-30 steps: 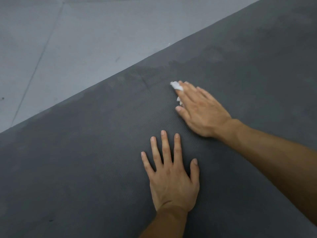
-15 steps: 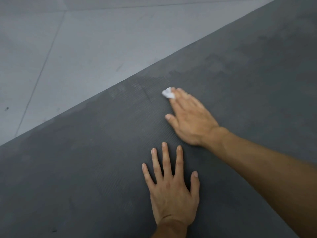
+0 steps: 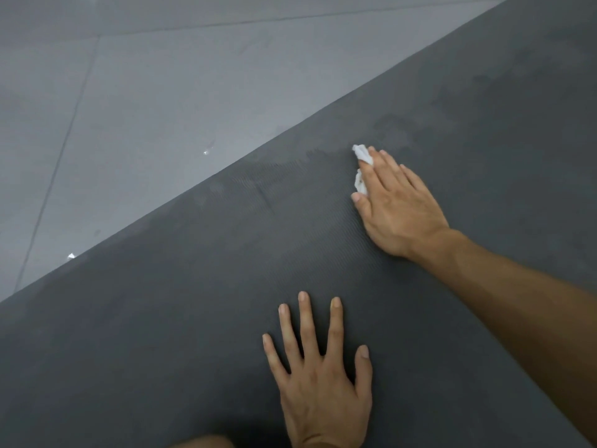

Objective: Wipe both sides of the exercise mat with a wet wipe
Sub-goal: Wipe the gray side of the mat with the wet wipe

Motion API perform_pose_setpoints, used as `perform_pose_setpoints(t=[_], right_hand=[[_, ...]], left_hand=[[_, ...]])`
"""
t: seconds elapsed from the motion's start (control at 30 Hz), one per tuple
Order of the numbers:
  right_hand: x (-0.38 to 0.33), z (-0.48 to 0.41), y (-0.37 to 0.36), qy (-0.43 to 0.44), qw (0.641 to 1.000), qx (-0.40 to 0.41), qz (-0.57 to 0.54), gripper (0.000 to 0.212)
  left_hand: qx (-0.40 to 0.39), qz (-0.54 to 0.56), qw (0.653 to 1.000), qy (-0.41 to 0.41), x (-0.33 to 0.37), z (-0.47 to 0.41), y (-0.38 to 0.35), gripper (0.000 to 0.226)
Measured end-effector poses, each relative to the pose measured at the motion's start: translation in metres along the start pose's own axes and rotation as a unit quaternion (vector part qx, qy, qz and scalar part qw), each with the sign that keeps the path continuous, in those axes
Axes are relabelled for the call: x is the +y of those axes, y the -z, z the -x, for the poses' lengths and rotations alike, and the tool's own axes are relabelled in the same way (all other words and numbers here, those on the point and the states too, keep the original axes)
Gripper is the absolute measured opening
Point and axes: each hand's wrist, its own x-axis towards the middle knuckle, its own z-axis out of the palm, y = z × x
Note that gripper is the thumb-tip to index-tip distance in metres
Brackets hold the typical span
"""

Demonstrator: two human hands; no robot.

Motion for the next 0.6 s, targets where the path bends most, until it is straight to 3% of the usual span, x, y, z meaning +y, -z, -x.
perform_pose_setpoints(t=[0.17,0.43,0.5,0.6], right_hand=[[-0.028,-0.003,-0.001,-0.018,0.999,-0.017,-0.032,0.071],[-0.135,0.015,-0.023,0.165,0.982,-0.078,-0.05,0.073],[-0.124,0.009,-0.019,0.154,0.985,-0.071,-0.023,0.071],[-0.087,-0.008,-0.006,0.053,0.997,-0.051,-0.018,0.069]], left_hand=[[0.014,0.008,1.0,-0.003,-0.001,-0.001,-0.002,0.074],[-0.063,0.033,0.997,-0.007,-0.003,-0.003,0.0,0.056],[-0.067,0.05,0.996,-0.008,-0.008,-0.005,0.005,0.065],[-0.068,0.049,0.994,-0.071,-0.033,-0.011,0.013,0.076]])
